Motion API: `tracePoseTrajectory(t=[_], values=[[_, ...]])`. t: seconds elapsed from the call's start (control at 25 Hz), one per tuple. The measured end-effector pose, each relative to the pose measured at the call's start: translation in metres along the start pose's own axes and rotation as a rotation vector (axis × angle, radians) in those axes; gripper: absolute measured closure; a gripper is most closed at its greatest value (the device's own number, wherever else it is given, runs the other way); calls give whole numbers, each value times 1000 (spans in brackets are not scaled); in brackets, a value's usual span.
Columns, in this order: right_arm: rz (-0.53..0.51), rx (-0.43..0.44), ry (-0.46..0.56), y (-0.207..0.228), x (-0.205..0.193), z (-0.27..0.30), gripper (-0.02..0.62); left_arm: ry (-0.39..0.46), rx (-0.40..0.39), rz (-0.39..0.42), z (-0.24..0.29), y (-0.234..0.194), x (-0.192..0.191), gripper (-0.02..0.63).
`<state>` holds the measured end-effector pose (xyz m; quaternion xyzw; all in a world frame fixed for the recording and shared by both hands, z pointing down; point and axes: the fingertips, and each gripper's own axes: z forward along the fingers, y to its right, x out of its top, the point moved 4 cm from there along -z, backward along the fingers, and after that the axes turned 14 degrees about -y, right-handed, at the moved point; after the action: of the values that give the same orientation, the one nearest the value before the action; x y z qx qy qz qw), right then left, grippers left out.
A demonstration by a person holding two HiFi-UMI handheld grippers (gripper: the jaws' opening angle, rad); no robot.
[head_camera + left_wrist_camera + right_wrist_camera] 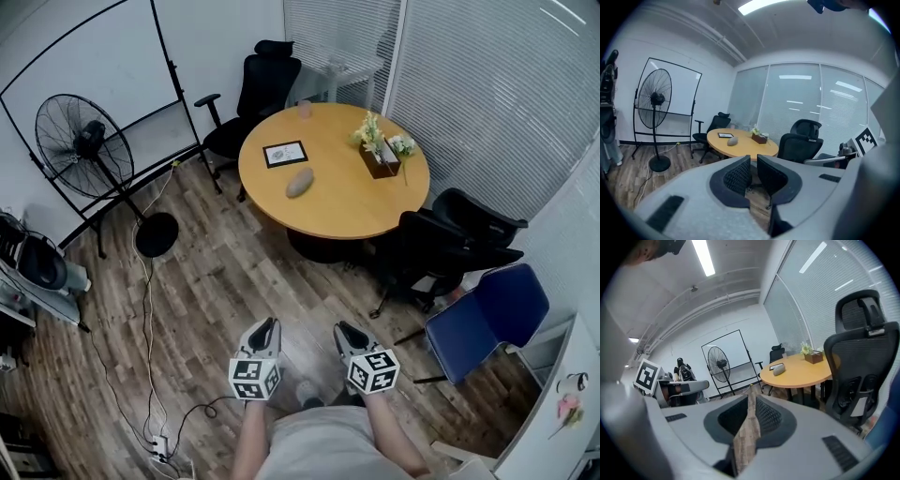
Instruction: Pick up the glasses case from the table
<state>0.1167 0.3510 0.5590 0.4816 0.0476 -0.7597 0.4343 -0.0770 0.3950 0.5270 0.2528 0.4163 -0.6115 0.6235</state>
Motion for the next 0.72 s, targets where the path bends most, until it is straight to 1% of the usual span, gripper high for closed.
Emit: tracePoseTrajectory(t=[0.04,0.12,0.32,0.44,0.56,0.72], values=[[-2,-2,-1,-2,1,2,548,5,0,-3,-2,-3,2,577],[-1,-3,-7,-5,1,5,534,11,-1,-9,-4,-8,4,508],[-6,20,-34,-13,-2,9,478,21,-19,-44,-5,-14,5,463],[-17,27,-55,-13,-3,14,438,11,-32,-48,0,-14,4,419],[-7,35,-62,-12,-2,22,412,14,-29,-54,4,-22,7,402],[6,61,-80,-7,1,34,397,24,-40,-100,11,-32,10,400]])
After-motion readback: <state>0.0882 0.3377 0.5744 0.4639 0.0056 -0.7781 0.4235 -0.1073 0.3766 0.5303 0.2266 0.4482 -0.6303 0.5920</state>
